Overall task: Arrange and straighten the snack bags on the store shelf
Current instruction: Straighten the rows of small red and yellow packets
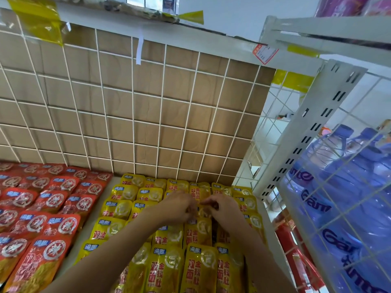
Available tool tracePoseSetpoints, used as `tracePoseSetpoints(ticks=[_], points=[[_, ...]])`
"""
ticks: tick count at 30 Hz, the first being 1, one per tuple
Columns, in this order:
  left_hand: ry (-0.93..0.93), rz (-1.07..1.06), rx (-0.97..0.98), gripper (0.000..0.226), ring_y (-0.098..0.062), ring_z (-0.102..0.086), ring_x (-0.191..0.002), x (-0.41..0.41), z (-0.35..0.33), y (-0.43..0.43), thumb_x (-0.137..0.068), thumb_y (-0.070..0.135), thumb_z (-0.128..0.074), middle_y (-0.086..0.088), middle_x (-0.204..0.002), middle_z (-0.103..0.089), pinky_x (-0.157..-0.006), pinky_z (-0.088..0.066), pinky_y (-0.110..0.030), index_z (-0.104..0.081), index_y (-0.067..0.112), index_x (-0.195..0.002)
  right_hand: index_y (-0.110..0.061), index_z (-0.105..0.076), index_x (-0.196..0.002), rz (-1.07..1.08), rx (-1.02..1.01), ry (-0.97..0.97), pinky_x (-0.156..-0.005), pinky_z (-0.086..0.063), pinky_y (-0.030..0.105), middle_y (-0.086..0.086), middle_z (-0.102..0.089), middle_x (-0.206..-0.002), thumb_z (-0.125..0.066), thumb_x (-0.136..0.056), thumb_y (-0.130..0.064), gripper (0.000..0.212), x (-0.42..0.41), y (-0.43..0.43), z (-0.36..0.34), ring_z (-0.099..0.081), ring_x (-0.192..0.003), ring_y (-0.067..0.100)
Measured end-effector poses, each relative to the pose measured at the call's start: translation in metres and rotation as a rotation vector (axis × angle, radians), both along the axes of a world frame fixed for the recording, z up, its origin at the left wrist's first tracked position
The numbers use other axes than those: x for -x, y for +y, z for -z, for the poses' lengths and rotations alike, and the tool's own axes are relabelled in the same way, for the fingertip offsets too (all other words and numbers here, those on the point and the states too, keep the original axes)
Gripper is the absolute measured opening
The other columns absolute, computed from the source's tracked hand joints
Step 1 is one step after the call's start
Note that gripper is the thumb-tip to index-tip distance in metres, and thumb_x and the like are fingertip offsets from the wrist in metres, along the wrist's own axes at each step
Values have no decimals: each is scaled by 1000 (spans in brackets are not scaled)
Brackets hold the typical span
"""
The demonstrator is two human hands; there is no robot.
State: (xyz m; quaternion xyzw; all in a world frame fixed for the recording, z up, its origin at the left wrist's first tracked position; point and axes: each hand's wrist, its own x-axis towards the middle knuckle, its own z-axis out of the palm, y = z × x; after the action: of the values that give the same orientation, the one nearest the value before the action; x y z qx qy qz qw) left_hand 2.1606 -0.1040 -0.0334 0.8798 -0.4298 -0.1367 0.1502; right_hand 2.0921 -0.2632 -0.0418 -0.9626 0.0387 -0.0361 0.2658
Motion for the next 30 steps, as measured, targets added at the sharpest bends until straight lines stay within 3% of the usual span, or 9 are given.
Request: tracePoseSetpoints(ticks=[3, 6, 13, 17, 24, 27, 30], points=[[20, -3, 41, 12, -17, -44, -108, -6, 0, -3, -88, 20, -54, -1, -106, -59, -89, -29, -27, -65, 18, -94, -23, -68, -102, 68, -55, -10, -71, -42, 8, -10, -65, -95, -60, -87, -18, 17, -3, -2, 0, -55, -83, 0], [30, -26, 69, 13, -17, -46, -107, -13, -2, -7, -88, 20, -54, -1, -106, -60, -91, -30, -29, -65, 18, -95, -19, -70, -99, 121, -104, -14, -65, -42, 8, -9, -63, -85, -62, -87, -16, 15, -11, -6, -2, -53, -72, -2], [57, -73, 97, 14, -18, -53, -102, -21, 1, -15, -88, 21, -58, -4, -105, -61, -81, -38, -25, -64, 13, -97, -17, -72, -95, 142, -115, 30, -59, -37, 1, -2, -69, -94, -64, -85, -16, 13, -31, -9, 0, -55, -78, 2], [86, -93, 110, 12, -19, -56, -100, -26, 2, -15, -87, 18, -58, -4, -103, -63, -78, -40, -24, -66, 12, -95, -16, -72, -93, 158, -130, 25, -67, -42, 12, 0, -70, -94, -66, -83, -15, 12, -36, -9, 2, -59, -83, 7], [55, -86, 133, 14, -16, -57, -99, -30, 1, -13, -88, 18, -58, -2, -105, -64, -70, -34, -19, -66, 14, -99, -16, -72, -93, 161, -136, 8, -57, -36, 3, -4, -65, -86, -65, -84, -14, 12, -38, -8, 2, -53, -70, -1], [45, -118, 206, 15, -15, -57, -100, -25, 2, -7, -89, 19, -57, -1, -104, -64, -73, -36, -18, -65, 15, -101, -16, -71, -95, 160, -127, -8, -62, -40, 3, -3, -66, -91, -63, -85, -12, 14, -35, -7, 2, -53, -71, -4], [-49, -138, 225, 26, -14, -48, -117, -13, 2, 5, -91, 26, -54, 3, -119, -56, -95, -36, -25, -58, 21, -116, -19, -68, -99, 167, -51, -55, -72, -46, 17, -2, -61, -98, -61, -86, -15, 15, -30, -7, 1, -54, -84, 6]])
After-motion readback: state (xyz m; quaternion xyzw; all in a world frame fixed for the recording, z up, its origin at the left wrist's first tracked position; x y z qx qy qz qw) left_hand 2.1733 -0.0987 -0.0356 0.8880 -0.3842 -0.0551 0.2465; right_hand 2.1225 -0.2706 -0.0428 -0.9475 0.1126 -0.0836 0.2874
